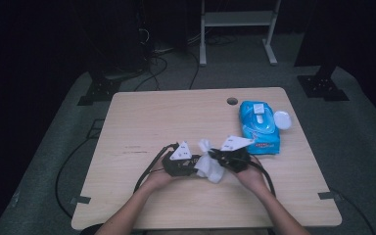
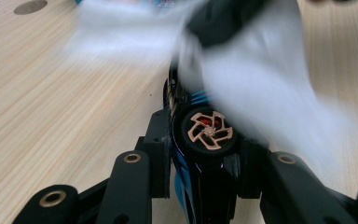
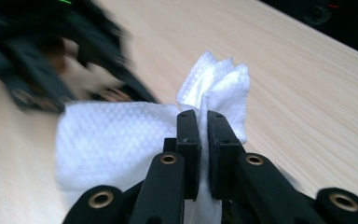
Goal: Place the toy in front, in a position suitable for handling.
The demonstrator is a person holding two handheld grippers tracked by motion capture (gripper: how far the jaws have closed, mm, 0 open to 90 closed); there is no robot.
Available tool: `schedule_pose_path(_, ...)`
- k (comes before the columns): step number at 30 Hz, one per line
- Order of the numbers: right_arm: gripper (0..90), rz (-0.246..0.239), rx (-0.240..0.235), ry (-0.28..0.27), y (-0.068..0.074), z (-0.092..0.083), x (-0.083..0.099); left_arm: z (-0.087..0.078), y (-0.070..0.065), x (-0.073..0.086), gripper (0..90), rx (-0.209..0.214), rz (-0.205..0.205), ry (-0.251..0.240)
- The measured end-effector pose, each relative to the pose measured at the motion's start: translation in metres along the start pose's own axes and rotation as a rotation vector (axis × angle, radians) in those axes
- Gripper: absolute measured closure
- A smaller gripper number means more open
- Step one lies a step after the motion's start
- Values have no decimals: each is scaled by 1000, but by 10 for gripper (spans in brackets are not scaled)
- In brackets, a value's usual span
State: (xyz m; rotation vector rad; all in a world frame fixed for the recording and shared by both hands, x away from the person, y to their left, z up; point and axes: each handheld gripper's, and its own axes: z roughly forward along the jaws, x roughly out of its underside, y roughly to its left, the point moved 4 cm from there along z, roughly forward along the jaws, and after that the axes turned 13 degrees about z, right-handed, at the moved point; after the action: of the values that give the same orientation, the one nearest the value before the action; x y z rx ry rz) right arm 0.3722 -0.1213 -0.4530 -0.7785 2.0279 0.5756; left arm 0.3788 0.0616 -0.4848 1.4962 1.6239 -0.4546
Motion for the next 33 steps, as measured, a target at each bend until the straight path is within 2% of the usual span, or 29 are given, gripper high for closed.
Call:
schedule_pose_path(2,843,67,39,-17,-21,-17,10,0,0,0,640,1,0,1)
schedule_pose_path(5,843,70,44,-27,-21,-17,11,2,0,-2,637,-6,1,3)
schedule_pose_path(6,842,62,39,-25,-16,-15,10,2,0,-2,637,-6,2,4)
schedule_pose_path(7,842,61,-18,-28,-3,-6,7,2,-1,-2,637,-7,4,6)
schedule_pose_path(9,842,54,-32,-28,2,-3,6,2,-1,-2,636,-7,4,6)
schedule_pose_path(11,840,12,-48,-17,10,4,2,1,0,-1,638,-5,-12,2)
schedule_pose_path(13,841,11,-33,-7,2,1,1,-1,1,1,641,-9,-7,5)
schedule_pose_path(14,841,11,-33,-7,2,1,1,-1,1,1,641,-9,-7,5)
schedule_pose_path(15,844,35,25,-20,-14,-5,3,-1,1,1,641,-10,-4,6)
schedule_pose_path(16,844,35,25,-20,-14,-5,3,-1,1,1,641,-10,-4,6)
schedule_pose_path(17,844,52,46,-13,-20,-8,4,0,1,0,641,-11,-4,6)
schedule_pose_path(18,843,73,39,-22,-23,-9,5,1,1,-1,641,-11,-2,8)
schedule_pose_path(19,843,73,40,-23,-21,-8,5,1,2,-1,639,-11,-2,6)
schedule_pose_path(20,842,53,24,-33,-12,-3,2,2,2,-1,637,-11,-5,4)
schedule_pose_path(21,842,53,24,-33,-12,-3,2,2,2,-1,637,-11,-5,4)
schedule_pose_path(23,841,59,-44,-20,-3,4,-1,2,2,0,637,-9,-6,7)
schedule_pose_path(24,840,25,-39,-14,1,8,-3,1,3,0,639,-9,-15,8)
schedule_pose_path(25,840,25,-39,-14,1,8,-3,1,3,0,640,-9,-15,8)
schedule_pose_path(27,842,39,-5,-17,-11,3,-2,0,3,1,643,-8,-16,8)
schedule_pose_path(28,842,39,-5,-17,-11,3,-2,0,4,1,643,-8,-14,10)
schedule_pose_path(30,844,53,46,-35,-27,-6,4,1,2,0,643,-8,-10,9)
schedule_pose_path(31,844,86,44,-36,-31,-9,5,1,2,0,644,-9,-5,13)
schedule_pose_path(32,844,85,51,-38,-30,-11,6,2,2,-1,643,-9,-3,18)
schedule_pose_path(33,844,86,34,-41,-26,-10,5,2,2,-1,644,-9,-3,18)
